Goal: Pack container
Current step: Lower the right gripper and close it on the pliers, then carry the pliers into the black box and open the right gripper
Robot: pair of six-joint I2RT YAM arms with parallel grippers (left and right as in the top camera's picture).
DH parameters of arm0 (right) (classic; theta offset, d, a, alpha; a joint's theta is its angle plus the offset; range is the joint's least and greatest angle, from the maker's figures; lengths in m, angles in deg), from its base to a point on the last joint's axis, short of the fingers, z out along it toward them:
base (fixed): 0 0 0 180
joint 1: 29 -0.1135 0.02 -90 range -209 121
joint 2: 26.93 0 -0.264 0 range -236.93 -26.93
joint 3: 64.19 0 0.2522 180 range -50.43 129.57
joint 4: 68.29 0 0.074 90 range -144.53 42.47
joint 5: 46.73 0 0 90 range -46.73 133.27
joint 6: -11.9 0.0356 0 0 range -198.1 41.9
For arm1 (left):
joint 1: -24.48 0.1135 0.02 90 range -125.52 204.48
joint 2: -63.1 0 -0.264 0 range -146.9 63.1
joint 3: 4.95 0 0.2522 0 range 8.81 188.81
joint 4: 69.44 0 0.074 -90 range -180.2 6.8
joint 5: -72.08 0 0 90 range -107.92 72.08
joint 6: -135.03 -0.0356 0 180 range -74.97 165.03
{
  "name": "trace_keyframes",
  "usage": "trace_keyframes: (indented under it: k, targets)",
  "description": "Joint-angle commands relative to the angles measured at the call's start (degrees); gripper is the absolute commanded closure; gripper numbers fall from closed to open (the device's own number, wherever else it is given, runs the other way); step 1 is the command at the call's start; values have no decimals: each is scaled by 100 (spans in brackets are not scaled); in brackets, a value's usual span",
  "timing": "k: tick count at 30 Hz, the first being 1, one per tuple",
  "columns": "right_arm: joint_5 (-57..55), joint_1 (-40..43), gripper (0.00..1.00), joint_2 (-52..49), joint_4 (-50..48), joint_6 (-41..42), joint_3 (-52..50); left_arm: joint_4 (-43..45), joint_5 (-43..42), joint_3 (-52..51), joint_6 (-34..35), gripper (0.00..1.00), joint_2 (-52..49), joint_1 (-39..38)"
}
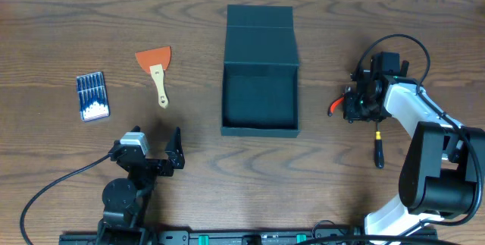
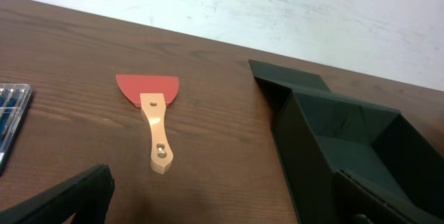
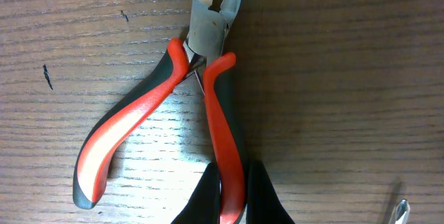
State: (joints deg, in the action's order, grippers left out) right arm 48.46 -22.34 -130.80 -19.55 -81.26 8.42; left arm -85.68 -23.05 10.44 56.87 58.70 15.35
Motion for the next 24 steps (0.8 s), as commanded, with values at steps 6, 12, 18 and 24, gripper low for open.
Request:
trace_keyframes:
  k: [6, 12, 18, 24]
  targets:
    - [131, -44, 99, -125, 59, 33, -164, -155, -20, -55, 9, 1, -7, -17]
    - [157, -48, 99, -122, 190, 33, -101, -157, -20, -55, 9, 1, -7, -17]
    - [354, -79, 99, 61, 610, 35, 409, -157, -20, -55, 9, 1, -7, -17]
    - [365, -85, 99, 396, 1121, 76, 1019, -157, -20, -55, 9, 1, -7, -17]
